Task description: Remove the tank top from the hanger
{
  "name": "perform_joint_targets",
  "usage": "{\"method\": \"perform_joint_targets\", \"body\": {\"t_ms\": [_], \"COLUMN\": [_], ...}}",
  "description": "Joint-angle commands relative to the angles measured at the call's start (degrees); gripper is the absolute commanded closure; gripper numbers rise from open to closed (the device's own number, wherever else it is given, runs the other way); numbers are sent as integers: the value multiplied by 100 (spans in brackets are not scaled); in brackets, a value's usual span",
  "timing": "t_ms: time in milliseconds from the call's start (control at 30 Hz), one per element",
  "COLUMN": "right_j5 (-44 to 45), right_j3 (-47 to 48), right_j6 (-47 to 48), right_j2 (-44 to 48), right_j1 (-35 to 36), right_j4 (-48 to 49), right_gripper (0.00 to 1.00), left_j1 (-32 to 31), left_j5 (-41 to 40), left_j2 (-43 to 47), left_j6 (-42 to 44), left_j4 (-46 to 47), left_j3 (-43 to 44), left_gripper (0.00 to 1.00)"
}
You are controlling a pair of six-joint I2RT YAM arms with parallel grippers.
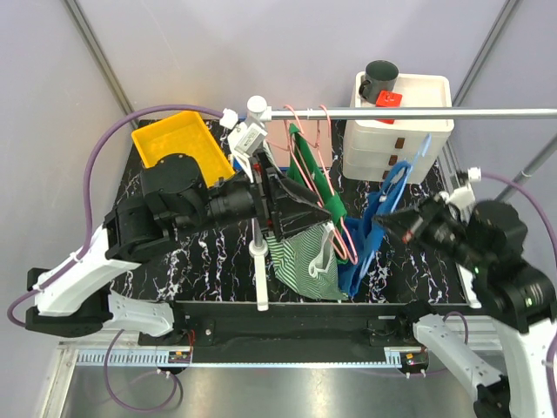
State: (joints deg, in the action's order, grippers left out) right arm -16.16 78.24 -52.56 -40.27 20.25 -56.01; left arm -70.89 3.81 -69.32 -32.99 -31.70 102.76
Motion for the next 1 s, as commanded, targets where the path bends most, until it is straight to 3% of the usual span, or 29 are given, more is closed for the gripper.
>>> {"method": "perform_joint_targets", "body": {"t_ms": [0,133,233,433,967], "right_j5": [-861,-1336,-1661,-2040,-2488], "right_j3": [-396,-590,-704,-713,-54], "right_j6": [394,658,607,378,70], "right_j2": [923,1853,2346,2849,2586], "right_j1": [23,32,32,32,32], "right_j4": [363,363,354,319,301], "right_gripper": [100,100,100,100,100], "left_j1": [-100,-188,-197,-267,-768], "left_j5": [-144,-240,-206,-364,-1243], "left_j2": [-353,-906,-1232,-1857,-2551], "left_j6": [565,996,1198,1453,2403], "left_j4": [59,15,-46,-231,-591], "left_j3": [464,867,1175,1615,1870], "left_gripper": [38,38,32,25,23]}}
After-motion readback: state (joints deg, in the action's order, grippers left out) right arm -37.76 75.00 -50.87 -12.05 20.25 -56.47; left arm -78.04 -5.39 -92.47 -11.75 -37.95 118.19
